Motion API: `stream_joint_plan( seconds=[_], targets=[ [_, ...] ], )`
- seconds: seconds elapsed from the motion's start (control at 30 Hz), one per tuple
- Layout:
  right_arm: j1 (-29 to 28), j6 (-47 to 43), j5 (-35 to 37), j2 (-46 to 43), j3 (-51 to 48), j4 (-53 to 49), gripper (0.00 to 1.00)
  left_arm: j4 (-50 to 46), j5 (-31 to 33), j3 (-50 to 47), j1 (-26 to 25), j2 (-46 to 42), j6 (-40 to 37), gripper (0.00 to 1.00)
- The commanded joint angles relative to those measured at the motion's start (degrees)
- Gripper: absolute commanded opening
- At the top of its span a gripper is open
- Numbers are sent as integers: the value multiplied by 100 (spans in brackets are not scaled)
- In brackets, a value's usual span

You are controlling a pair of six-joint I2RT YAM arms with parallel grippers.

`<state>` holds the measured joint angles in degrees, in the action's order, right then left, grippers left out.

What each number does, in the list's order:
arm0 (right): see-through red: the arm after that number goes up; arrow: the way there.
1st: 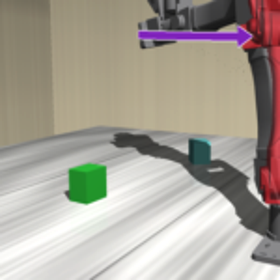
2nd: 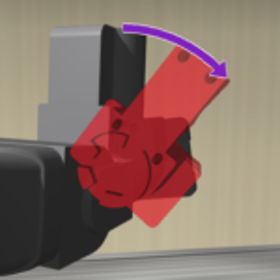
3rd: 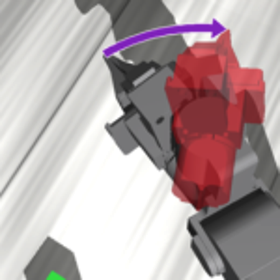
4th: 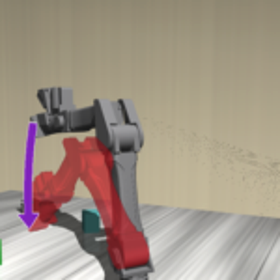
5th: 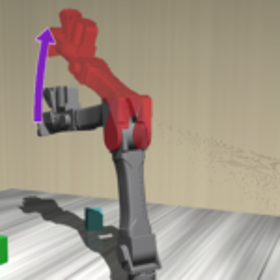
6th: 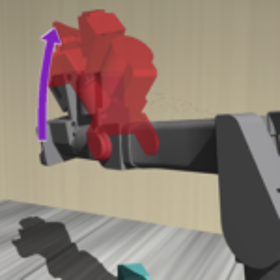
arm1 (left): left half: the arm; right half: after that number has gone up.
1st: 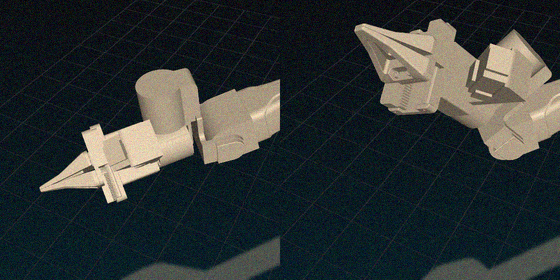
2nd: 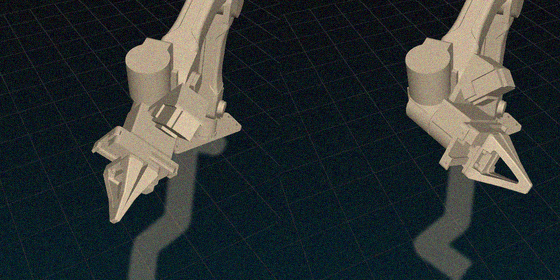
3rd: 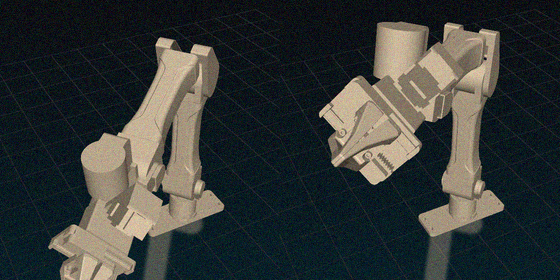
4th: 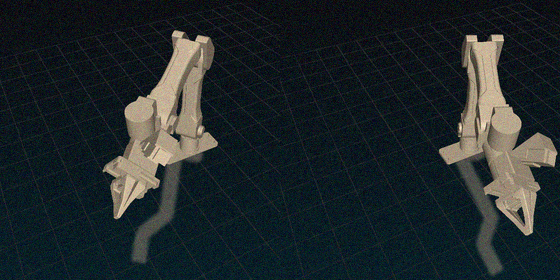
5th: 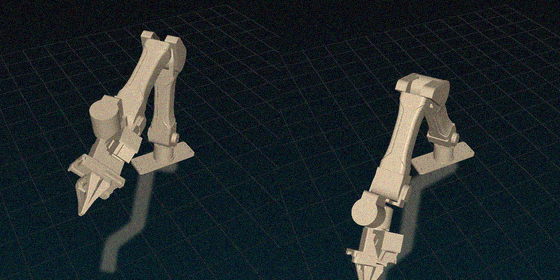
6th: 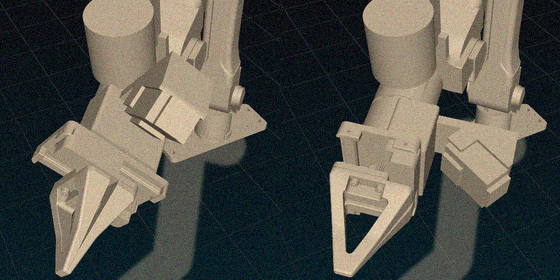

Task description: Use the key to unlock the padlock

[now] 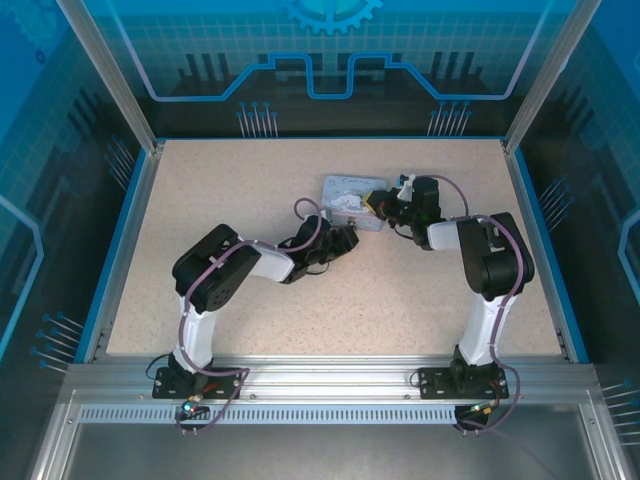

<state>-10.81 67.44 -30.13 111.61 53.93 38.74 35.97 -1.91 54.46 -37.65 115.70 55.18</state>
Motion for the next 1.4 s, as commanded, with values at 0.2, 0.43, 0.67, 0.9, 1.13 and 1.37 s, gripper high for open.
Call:
stream_joint_plan(
  seconds=[0.2,0.43,0.67,0.9,1.13,1.37],
  targets=[
    [158,-91,141,466,-322,-782,0,-1130,469,181,39,-403,-1585,52],
    [169,-64,86,512,-322,-731,0,-1734,825,433,47,-458,-2372,74],
    [191,-51,104,513,-322,-745,0,-1854,1240,329,41,-851,-2602,99],
    [181,-20,119,502,-322,-754,0,-2715,2623,519,46,-1612,-2496,99],
    [149,-12,168,502,-293,-798,0,-3950,2979,1222,67,-1679,-3034,99],
    [115,-3,216,458,-304,-815,0,-3140,2673,796,109,-1802,-3203,99]
  ],
)
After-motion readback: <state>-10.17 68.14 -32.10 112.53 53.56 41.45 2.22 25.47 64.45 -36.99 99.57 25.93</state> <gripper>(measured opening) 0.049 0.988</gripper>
